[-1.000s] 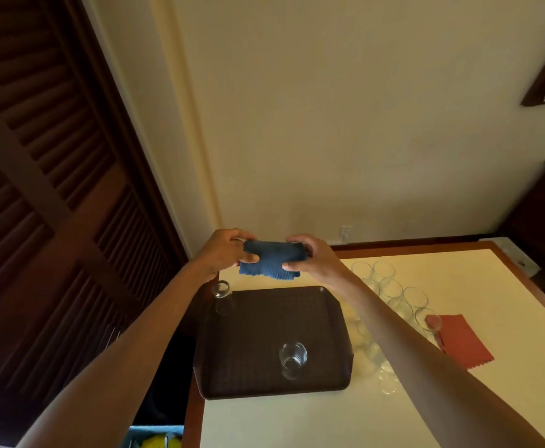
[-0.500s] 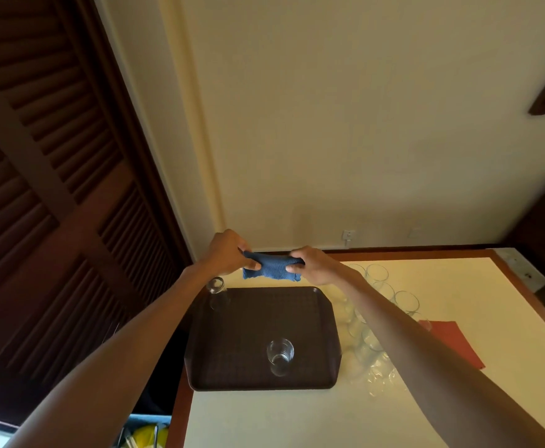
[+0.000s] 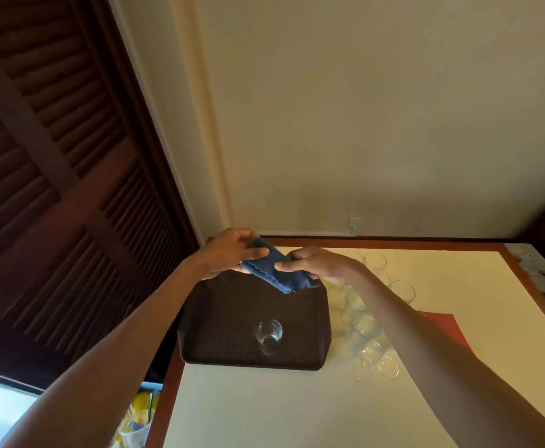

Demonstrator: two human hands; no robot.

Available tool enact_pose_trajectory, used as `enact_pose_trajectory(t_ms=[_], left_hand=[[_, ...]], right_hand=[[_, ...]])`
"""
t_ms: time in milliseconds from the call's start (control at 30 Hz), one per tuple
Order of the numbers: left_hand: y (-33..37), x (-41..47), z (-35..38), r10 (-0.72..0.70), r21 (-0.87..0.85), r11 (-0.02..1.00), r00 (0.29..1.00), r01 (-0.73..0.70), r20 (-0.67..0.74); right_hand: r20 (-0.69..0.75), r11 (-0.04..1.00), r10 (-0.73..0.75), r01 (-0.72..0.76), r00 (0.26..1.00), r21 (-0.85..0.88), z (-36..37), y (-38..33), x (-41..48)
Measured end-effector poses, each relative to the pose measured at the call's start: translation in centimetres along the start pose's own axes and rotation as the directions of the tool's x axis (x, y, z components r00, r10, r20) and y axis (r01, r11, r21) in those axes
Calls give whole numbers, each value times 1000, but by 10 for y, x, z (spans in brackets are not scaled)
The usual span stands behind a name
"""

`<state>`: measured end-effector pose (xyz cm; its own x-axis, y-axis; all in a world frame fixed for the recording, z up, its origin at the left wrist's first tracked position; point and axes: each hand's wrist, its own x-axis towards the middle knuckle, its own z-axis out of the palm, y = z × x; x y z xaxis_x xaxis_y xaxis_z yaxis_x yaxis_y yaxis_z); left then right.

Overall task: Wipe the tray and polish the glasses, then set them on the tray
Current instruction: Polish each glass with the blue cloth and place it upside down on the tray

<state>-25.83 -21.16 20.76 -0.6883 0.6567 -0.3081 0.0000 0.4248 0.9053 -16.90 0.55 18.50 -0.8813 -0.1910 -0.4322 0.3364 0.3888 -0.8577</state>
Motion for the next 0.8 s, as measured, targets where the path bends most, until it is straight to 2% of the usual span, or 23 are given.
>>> enact_pose_trajectory(t_ms=[133,200,300,433,533,667,733,800], left_hand=[[-5,1,11,17,14,1000,1000,-17,-25],[-10,0,14,6,1,1000,999,-6,-49],[-22,-5,18,-19,10,1000,999,19,-38],[-45,-7,28,-53,-31,998,999,53,-8],[-61,-5,36,-60,-18,998,998,60,-30],[-92,-3,45,-55,80,995,995,62,-82],[-112,-6,49,-66,17,998,991,68,-119],[-133,-10,50,-106,-134,988,979,83,-175]], right_hand=[[-45,997,0,-4,999,-83,15,15,12],[-30,999,20,-21,999,-25,22,26,14],[127,982,49,-71,991,174,25,42,11],[305,954,18,-107,952,279,33,60,12],[377,955,-4,-108,926,276,41,71,11],[344,951,57,-155,937,266,46,90,12],[271,948,131,-200,954,247,46,99,13],[189,946,206,-245,960,212,46,109,13]])
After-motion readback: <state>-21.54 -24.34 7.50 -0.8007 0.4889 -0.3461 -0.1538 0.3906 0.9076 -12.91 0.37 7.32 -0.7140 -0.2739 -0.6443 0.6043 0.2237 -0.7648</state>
